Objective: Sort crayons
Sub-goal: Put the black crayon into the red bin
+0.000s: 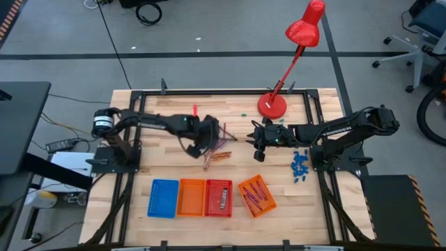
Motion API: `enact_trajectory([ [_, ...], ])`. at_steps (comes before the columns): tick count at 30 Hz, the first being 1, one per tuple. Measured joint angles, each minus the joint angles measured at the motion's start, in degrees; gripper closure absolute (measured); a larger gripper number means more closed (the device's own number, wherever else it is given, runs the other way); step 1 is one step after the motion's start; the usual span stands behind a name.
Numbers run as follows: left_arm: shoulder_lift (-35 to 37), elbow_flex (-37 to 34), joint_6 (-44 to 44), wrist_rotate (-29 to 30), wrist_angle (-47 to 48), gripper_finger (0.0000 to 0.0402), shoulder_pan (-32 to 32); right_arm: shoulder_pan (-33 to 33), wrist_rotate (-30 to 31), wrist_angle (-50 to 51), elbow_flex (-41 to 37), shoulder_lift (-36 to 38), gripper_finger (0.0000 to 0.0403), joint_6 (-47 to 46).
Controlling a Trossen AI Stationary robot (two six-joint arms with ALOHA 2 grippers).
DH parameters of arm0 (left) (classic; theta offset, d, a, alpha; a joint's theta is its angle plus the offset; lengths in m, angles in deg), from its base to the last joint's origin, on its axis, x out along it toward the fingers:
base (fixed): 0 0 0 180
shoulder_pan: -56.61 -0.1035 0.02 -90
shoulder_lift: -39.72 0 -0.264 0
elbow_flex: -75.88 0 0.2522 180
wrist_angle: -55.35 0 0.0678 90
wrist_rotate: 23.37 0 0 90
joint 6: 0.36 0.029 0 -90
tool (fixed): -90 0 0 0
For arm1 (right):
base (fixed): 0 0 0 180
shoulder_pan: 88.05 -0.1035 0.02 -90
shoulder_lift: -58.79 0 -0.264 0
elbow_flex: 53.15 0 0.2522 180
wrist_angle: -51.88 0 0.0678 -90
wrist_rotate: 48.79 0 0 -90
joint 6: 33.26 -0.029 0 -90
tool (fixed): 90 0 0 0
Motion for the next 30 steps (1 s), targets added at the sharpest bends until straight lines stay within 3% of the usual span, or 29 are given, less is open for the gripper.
enact_trajectory([
  [11, -6.1, 0.0, 14.4, 0.1, -4.2, 0.0286, -6.6, 0.0, -0.7, -0.1, 0.0, 0.0, 0.0292, 0.1],
  [30, -11.1, 0.1, 17.0, -3.3, -4.8, 0.0286, -6.9, -0.1, -1.0, -1.6, -1.0, 0.0, 0.0291, 0.1],
])
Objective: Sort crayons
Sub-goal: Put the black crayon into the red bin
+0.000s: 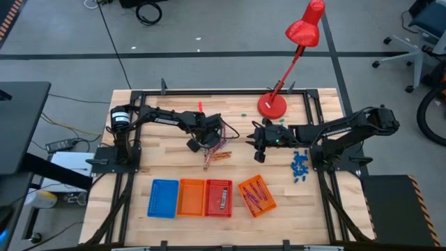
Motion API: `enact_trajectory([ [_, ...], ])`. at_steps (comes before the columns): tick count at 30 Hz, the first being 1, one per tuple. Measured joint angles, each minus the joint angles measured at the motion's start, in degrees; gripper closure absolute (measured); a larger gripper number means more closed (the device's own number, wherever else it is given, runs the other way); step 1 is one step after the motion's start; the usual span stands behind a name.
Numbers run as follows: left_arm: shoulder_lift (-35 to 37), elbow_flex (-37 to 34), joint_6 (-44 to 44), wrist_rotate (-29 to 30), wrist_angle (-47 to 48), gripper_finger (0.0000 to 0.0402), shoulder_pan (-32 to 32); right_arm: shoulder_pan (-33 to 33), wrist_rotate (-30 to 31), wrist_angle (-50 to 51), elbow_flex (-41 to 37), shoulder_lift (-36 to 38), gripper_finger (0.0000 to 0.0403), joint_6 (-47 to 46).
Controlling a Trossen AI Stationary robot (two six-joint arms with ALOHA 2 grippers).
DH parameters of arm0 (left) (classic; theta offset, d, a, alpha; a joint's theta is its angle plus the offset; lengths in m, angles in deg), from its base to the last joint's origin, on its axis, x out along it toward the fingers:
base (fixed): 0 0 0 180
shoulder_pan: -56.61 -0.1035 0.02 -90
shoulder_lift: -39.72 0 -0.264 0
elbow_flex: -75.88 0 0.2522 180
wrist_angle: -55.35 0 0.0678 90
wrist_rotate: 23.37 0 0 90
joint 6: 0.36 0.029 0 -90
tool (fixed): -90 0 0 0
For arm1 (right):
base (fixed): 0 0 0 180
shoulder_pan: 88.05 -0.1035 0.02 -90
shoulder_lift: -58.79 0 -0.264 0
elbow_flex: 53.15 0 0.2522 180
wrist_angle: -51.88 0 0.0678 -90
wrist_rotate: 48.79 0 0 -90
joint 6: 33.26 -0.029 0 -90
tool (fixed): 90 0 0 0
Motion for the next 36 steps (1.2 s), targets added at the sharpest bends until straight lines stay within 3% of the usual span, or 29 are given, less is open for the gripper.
enact_trajectory([
  [23, 2.0, 3.7, 4.5, -0.1, 2.1, 0.0286, 0.9, 0.0, -1.2, -3.7, -1.7, 0.0, 0.0292, -0.2],
  [36, 1.7, 3.7, 4.6, -6.4, 0.7, 0.0286, -4.6, 0.0, -1.8, -4.4, -1.7, 0.0, 0.0292, 0.0],
])
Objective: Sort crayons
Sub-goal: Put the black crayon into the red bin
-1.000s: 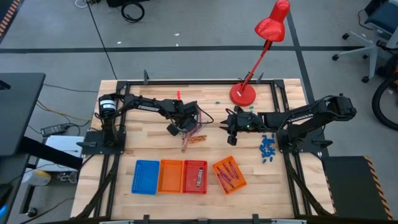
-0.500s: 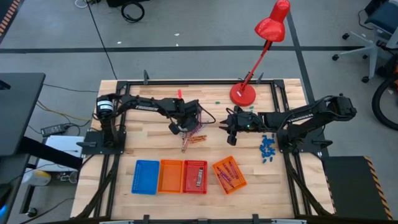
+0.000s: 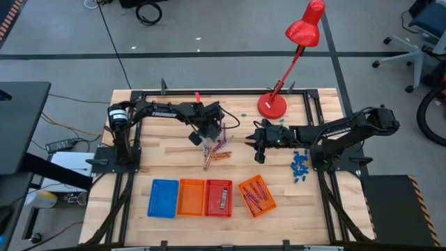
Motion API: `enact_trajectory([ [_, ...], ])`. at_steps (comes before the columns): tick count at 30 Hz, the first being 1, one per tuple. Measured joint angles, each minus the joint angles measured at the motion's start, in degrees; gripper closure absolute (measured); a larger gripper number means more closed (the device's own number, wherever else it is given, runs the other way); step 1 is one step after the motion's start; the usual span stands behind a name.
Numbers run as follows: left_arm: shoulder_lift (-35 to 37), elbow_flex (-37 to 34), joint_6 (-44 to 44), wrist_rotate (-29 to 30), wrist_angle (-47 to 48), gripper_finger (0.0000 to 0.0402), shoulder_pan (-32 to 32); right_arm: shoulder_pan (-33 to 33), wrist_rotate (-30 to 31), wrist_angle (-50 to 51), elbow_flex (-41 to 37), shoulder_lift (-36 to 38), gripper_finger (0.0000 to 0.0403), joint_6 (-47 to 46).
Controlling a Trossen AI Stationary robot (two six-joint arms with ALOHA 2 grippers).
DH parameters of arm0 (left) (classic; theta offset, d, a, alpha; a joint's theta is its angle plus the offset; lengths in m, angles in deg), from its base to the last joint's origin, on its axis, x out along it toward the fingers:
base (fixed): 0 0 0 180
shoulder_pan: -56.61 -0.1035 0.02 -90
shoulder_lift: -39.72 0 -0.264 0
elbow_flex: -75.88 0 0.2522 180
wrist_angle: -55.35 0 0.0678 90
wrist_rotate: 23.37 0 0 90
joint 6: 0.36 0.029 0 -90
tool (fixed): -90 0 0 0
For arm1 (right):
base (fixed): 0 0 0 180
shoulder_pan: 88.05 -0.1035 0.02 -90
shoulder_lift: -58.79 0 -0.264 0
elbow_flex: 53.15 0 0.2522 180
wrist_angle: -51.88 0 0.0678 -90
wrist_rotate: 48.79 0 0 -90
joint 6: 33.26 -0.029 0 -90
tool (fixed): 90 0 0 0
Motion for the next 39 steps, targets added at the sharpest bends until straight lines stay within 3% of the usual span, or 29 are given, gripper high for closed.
enact_trajectory([
  [23, -4.9, 0.2, -6.0, -1.2, 1.2, 0.0287, 0.1, -0.3, -0.2, -0.3, 0.0, 0.0, 0.0292, 0.0],
  [32, -5.0, 0.2, -6.1, -1.0, 2.1, 0.0384, 0.1, -0.4, -1.0, -0.3, 0.0, 0.0, 0.0292, -0.1],
  [39, -4.9, 0.1, -6.1, -0.5, 2.1, 0.0376, 0.5, -0.4, -1.1, -0.1, 0.0, 0.0, 0.0292, 0.0],
])
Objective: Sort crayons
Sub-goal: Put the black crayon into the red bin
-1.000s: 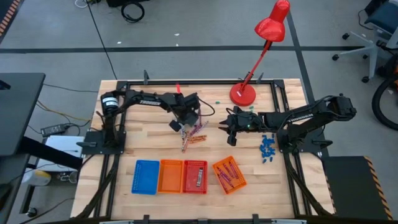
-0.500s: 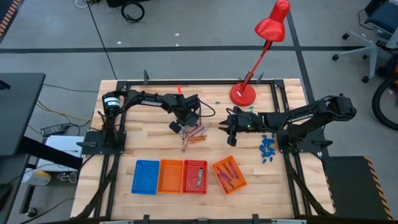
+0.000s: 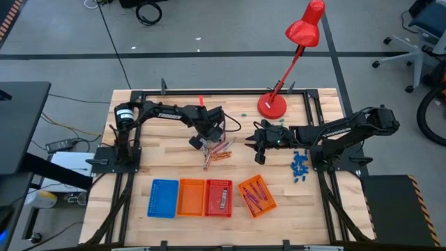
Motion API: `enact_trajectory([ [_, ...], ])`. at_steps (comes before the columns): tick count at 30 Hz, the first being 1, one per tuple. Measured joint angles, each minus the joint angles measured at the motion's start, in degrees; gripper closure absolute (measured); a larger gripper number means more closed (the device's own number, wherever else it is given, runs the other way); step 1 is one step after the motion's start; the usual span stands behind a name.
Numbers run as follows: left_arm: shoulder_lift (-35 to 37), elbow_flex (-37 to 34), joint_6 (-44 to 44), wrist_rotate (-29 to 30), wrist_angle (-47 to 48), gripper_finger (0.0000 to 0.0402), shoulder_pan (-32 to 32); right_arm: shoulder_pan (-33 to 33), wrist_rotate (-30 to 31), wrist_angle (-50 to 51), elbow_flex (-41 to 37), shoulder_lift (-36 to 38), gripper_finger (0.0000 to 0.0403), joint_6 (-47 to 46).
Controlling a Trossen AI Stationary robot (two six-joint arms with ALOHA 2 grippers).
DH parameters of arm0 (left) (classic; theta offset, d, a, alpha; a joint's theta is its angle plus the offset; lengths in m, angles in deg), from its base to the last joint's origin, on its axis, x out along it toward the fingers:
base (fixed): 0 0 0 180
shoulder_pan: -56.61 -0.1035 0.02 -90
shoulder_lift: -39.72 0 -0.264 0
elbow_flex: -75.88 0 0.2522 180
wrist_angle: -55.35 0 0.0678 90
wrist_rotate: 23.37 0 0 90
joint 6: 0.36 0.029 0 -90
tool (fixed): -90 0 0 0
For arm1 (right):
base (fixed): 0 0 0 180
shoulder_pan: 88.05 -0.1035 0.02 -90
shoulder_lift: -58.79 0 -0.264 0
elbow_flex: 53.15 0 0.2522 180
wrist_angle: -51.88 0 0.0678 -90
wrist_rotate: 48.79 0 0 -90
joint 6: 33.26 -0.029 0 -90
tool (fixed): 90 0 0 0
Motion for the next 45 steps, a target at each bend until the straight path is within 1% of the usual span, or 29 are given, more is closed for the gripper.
enact_trajectory([
  [3, 0.0, 0.7, -1.5, 1.4, 0.7, 0.0374, 0.7, 0.0, 0.0, 0.0, 0.0, 0.0, 0.0291, 0.0],
  [10, -0.2, 7.6, -9.4, 6.3, 9.1, 0.0373, 2.7, 0.0, -0.1, -0.2, 0.0, 0.0, 0.0291, -0.2],
  [12, -0.2, 10.0, -13.2, 7.7, 13.0, 0.0373, 3.5, 0.0, -0.1, 0.0, 0.0, 0.0, 0.0291, -0.2],
  [15, -0.2, 13.5, -19.6, 8.9, 16.5, 0.0373, 4.6, 0.0, -0.1, 0.5, 0.0, 0.0, 0.0291, -0.2],
  [19, -0.1, 17.6, -32.5, 12.3, 22.1, 0.0372, 6.2, 0.2, 0.1, 2.4, 0.0, 0.2, 0.0291, 0.2],
  [24, -0.1, 21.1, -50.2, 12.6, 29.2, 0.0372, 7.7, 2.0, 1.6, 1.8, 0.0, 0.8, 0.0291, 1.7],
  [27, 0.0, 21.9, -58.4, 12.6, 32.0, 0.0372, 9.1, 3.0, 1.1, 1.4, 0.1, 1.0, 0.0291, 2.8],
  [33, 0.0, 22.0, -75.1, 12.5, 31.7, 0.0372, 13.3, 3.7, -4.5, 0.9, 0.1, 1.0, 0.0291, 3.0],
  [39, 0.0, 22.0, -92.6, 12.3, 29.6, 0.0372, 18.8, 1.9, -8.9, 0.8, 0.1, 1.0, 0.0292, -1.5],
  [42, 0.0, 22.0, -99.6, 12.3, 29.6, 0.0372, 22.5, -1.0, -9.2, 0.6, 0.1, 1.0, 0.0292, -1.9],
  [45, 0.0, 22.7, -107.0, 13.3, 29.8, 0.0372, 27.0, -5.1, -7.3, 0.6, 0.0, 1.0, 0.0292, -1.6],
])
